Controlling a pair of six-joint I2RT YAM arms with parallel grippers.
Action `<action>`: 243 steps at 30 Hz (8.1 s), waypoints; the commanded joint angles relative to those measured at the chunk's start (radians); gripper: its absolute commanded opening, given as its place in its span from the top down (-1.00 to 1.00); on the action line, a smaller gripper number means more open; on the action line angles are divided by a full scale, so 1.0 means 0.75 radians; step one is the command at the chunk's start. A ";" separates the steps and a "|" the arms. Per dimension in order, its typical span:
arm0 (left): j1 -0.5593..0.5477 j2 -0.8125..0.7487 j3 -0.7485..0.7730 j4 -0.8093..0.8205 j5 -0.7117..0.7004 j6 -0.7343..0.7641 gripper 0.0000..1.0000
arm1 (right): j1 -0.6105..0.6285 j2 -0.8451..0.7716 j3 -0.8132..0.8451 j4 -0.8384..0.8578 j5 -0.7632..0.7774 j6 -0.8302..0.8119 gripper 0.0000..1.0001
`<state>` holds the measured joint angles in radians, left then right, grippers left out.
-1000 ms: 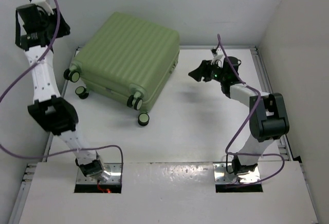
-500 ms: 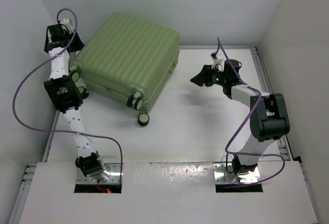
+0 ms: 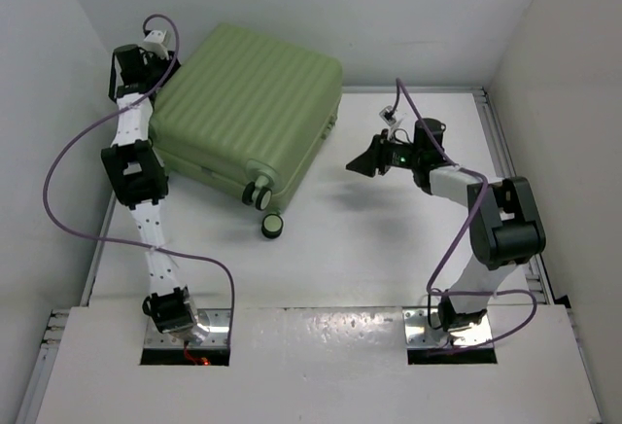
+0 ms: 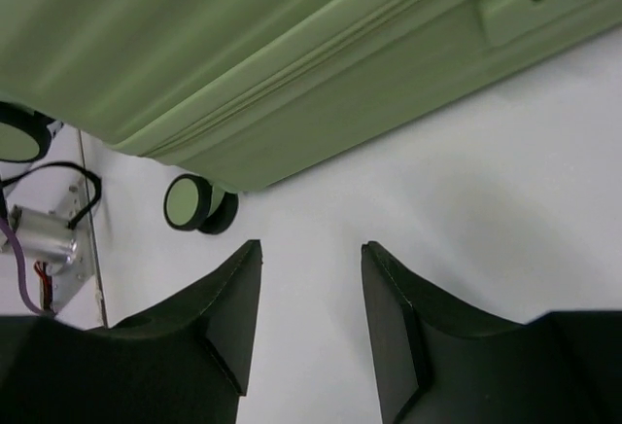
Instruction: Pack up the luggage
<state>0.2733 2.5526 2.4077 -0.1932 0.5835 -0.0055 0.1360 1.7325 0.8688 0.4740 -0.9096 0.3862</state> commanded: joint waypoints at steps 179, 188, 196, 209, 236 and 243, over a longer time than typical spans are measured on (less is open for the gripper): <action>-0.070 -1.336 -1.414 -0.859 0.118 1.274 -0.78 | 0.471 0.220 -0.281 1.156 0.573 -0.141 0.04; -0.082 -1.311 -1.402 -0.847 0.118 1.273 -0.78 | 0.473 0.238 -0.258 1.178 0.628 -0.149 0.04; -0.082 -1.311 -1.402 -0.847 0.118 1.261 -0.78 | 0.481 0.312 -0.179 1.172 0.681 -0.157 0.04; -0.082 -1.287 -1.390 -0.835 0.118 1.237 -0.78 | 0.494 0.400 -0.070 1.203 0.746 -0.137 0.73; -0.068 -1.170 -1.376 -0.816 -0.052 1.509 0.76 | 0.455 0.177 -0.334 1.160 0.867 -0.341 1.00; -0.068 -1.158 -1.363 -0.816 -0.064 1.509 0.92 | 0.438 0.149 -0.357 1.135 0.932 -0.410 1.00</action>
<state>0.2379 1.6142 1.4033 -0.7929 0.5381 1.0996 0.4965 1.8927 0.6159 1.2861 -0.2916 0.1356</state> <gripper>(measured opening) 0.874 0.003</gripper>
